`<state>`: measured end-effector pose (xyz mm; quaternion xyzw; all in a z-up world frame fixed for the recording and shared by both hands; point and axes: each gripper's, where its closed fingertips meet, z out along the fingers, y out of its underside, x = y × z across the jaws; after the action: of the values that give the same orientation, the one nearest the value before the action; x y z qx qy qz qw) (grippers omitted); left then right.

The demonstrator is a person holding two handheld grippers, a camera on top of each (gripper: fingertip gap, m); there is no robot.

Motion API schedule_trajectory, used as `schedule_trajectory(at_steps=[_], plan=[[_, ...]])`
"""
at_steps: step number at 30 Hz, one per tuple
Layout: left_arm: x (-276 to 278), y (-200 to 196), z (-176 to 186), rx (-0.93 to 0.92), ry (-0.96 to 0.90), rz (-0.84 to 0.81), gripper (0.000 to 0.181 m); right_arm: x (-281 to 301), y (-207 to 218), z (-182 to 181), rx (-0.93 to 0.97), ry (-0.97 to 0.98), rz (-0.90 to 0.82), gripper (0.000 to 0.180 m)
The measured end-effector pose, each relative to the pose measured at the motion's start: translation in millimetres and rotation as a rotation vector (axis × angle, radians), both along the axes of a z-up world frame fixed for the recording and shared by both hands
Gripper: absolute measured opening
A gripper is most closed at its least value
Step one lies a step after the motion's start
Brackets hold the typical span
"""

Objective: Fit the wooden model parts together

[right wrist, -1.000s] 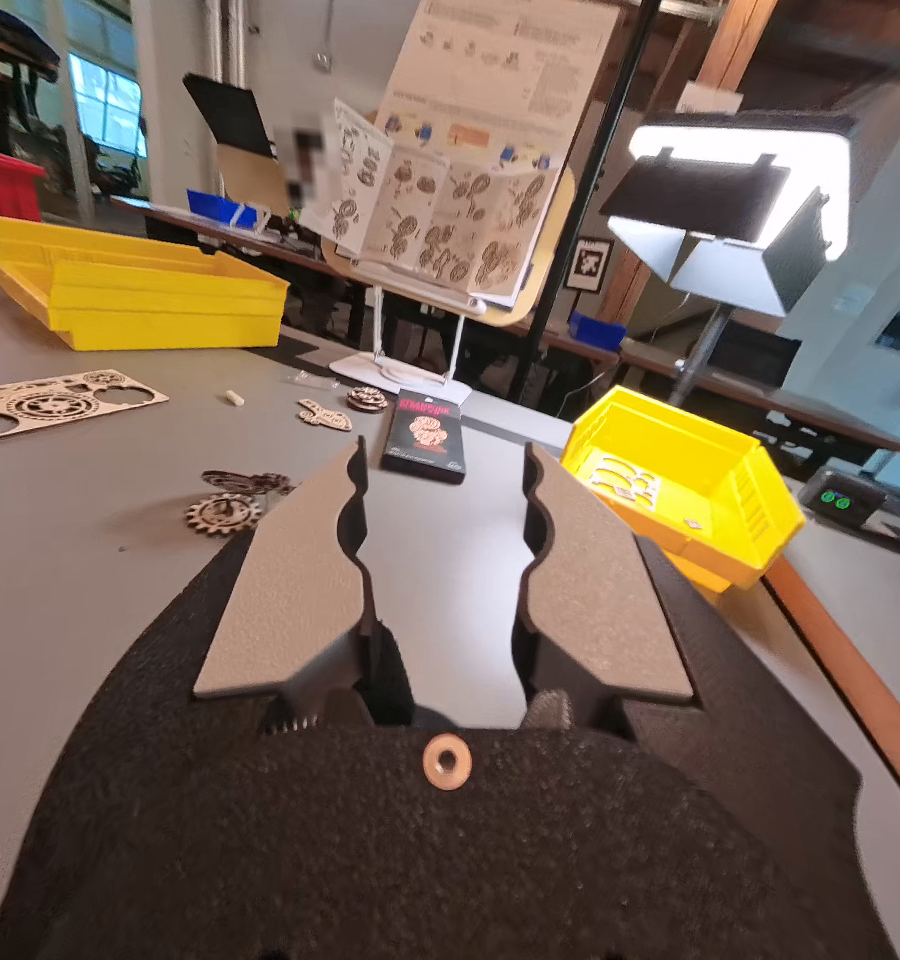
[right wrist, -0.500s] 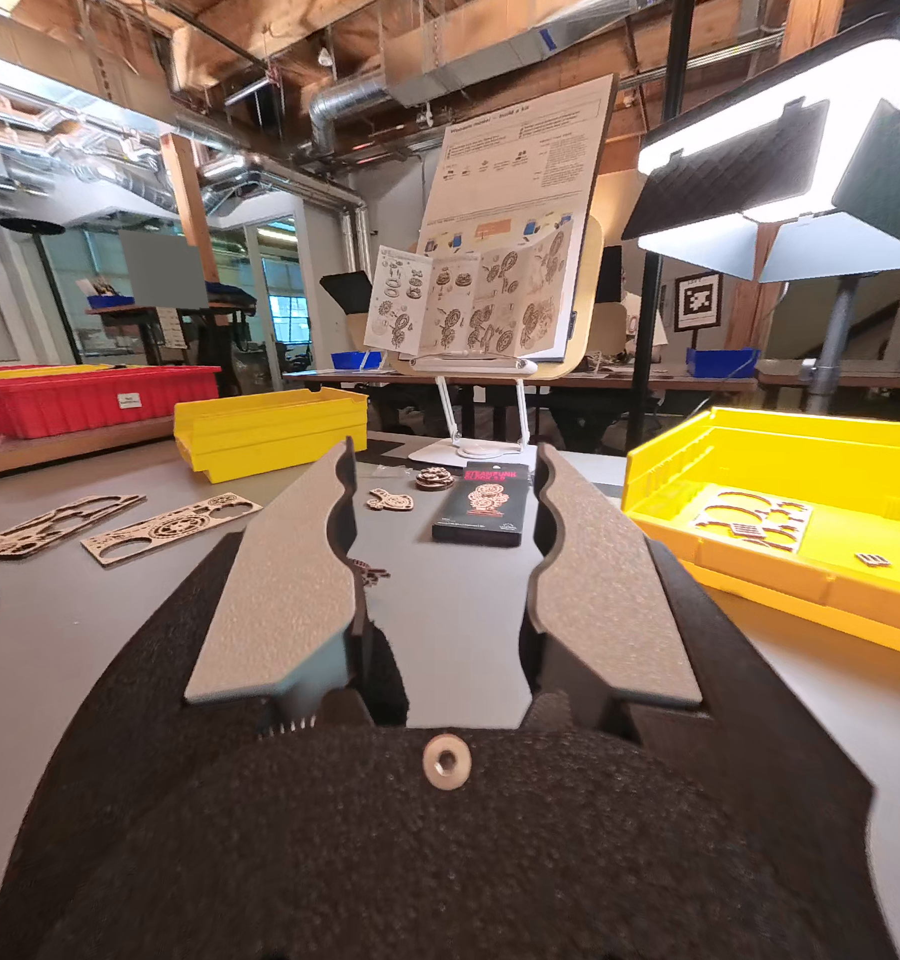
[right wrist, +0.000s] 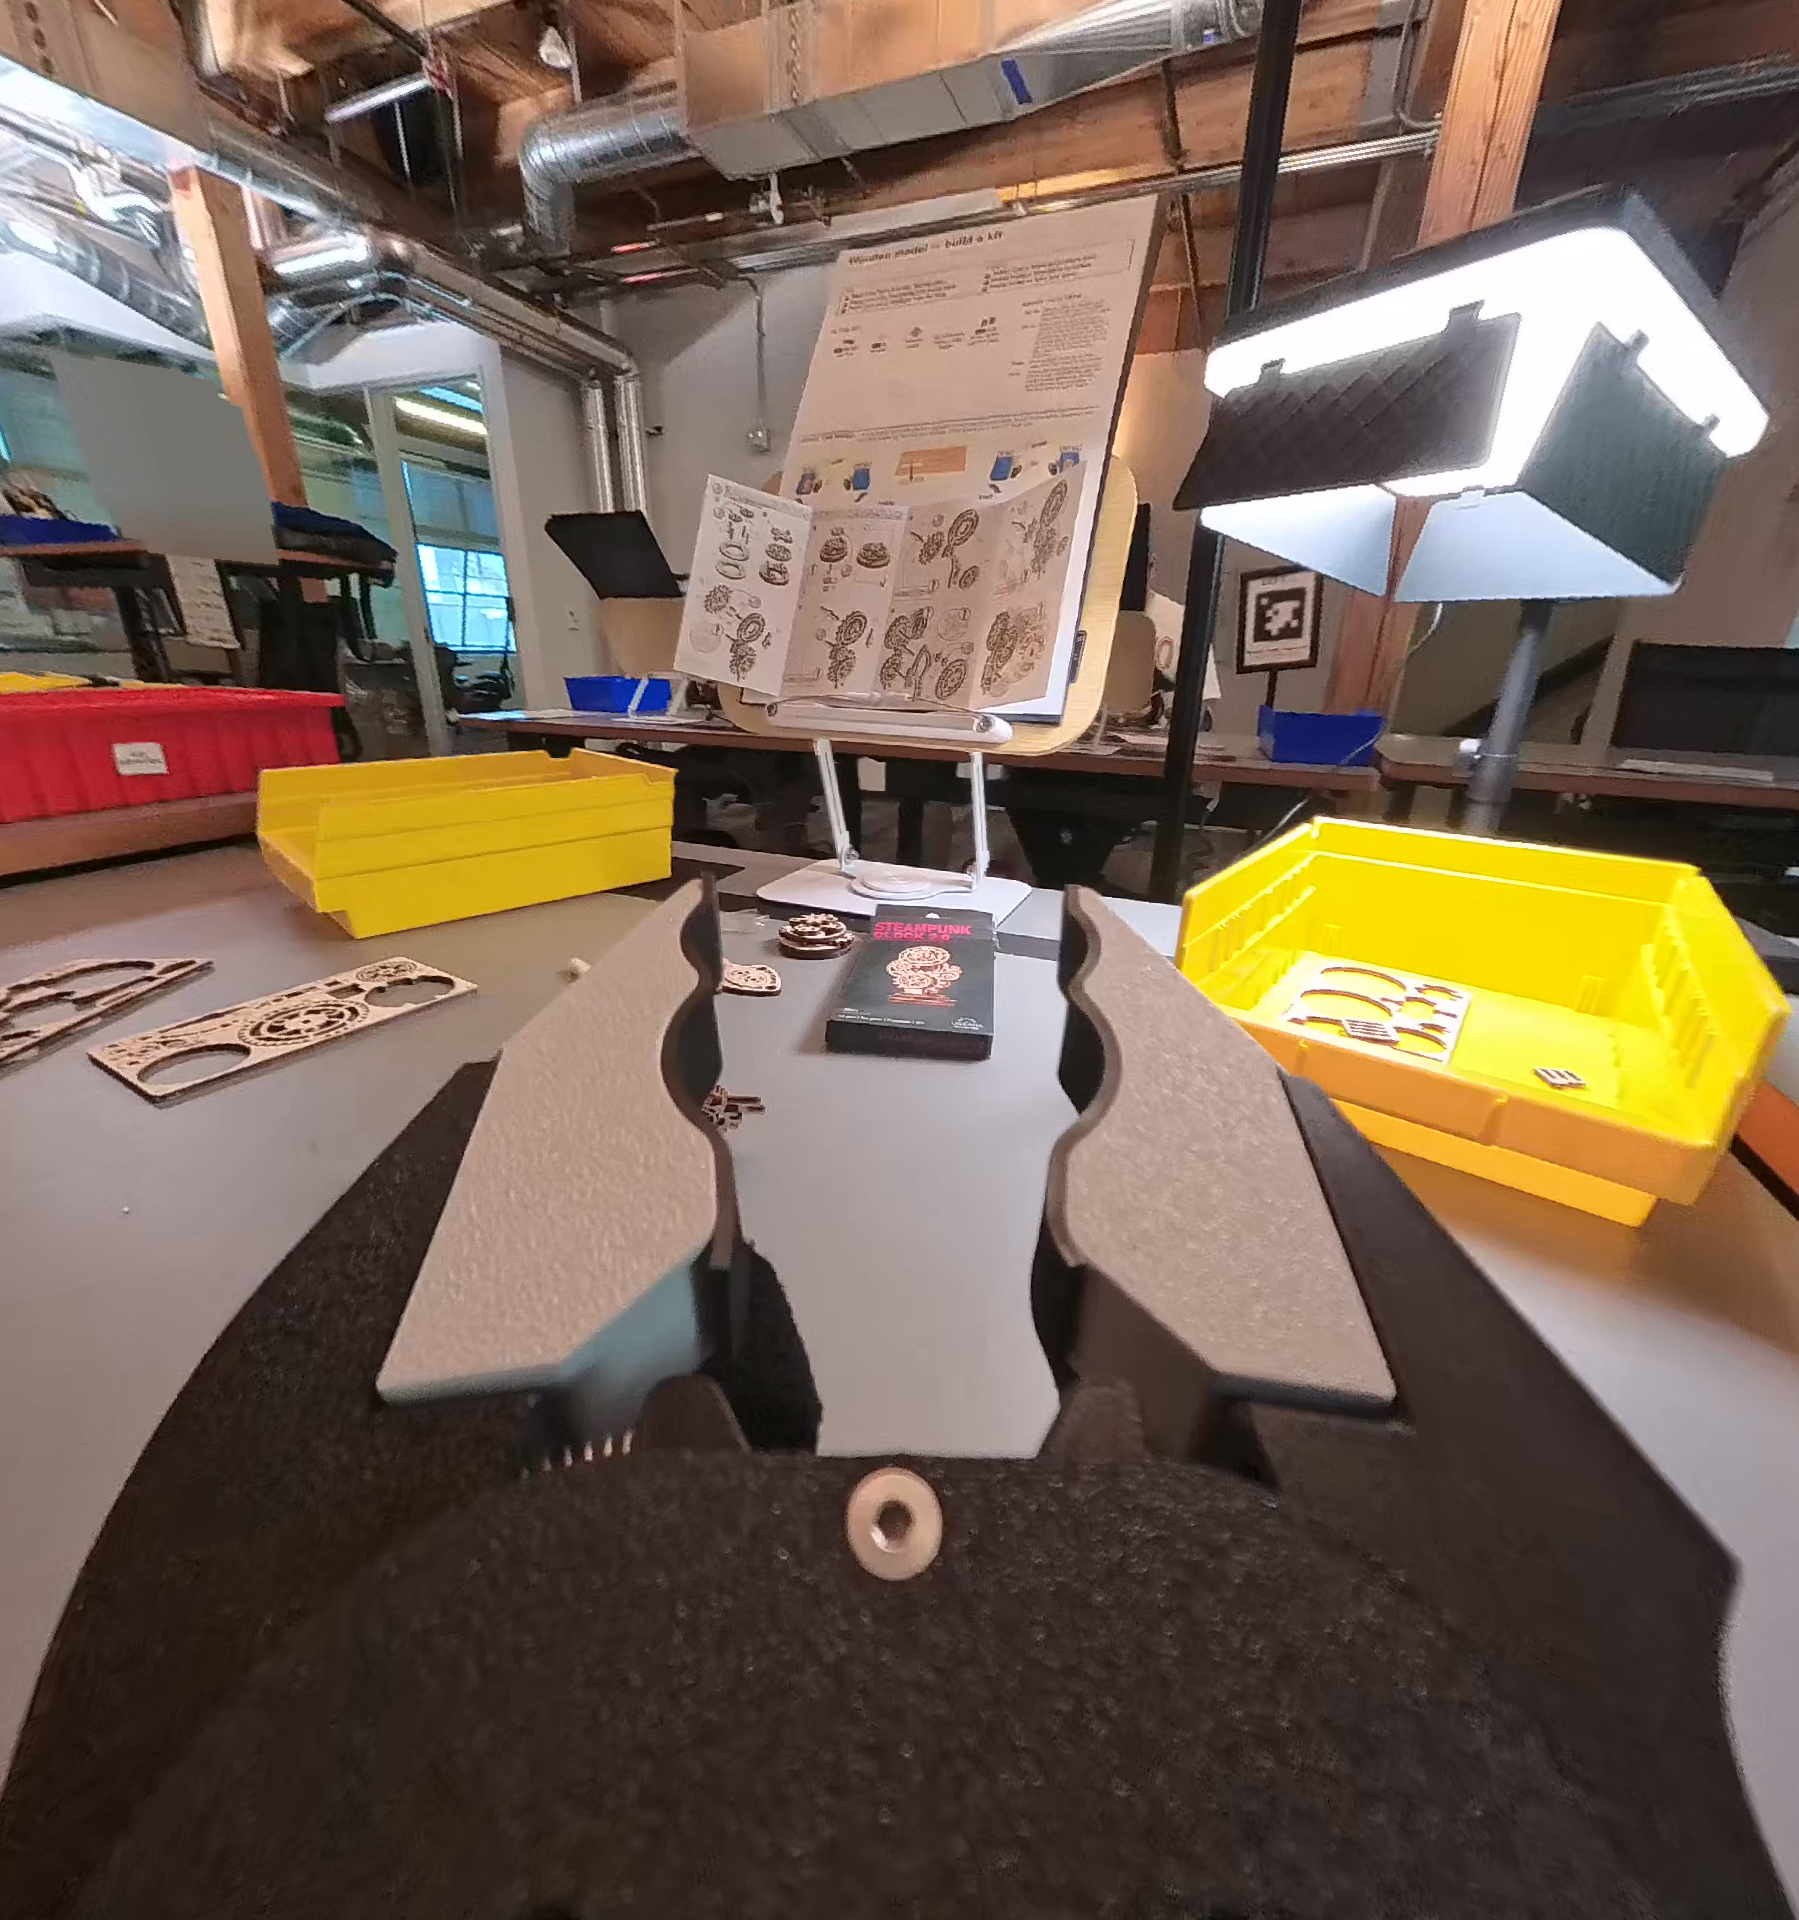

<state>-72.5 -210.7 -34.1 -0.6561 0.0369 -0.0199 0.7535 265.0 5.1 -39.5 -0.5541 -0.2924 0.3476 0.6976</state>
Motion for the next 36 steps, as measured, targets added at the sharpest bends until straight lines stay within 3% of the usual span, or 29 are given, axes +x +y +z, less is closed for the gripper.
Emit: schedule_trajectory(at_steps=[4,9,11,20,25,36], plan=[[10,19,1,-0.057,0.000,-0.027,0.065,-20,-17,-1,-0.003,-0.075,0.013,0.047],[23,61,-36,-0.326,-0.001,-0.018,0.000,-81,-59,1,0.022,-0.201,0.130,0.011],[27,78,-48,-0.387,0.015,0.031,0.000,-105,-80,10,0.065,-0.235,0.176,0.000],[49,142,-88,-0.611,0.367,0.210,0.000,-201,-217,39,0.085,-0.320,0.616,0.000],[45,156,-95,-0.652,0.527,0.309,0.000,-221,-221,19,0.065,-0.427,0.652,0.000],[38,160,-99,-0.714,0.680,0.383,0.000,-221,-210,3,0.059,-0.476,0.662,0.000]])
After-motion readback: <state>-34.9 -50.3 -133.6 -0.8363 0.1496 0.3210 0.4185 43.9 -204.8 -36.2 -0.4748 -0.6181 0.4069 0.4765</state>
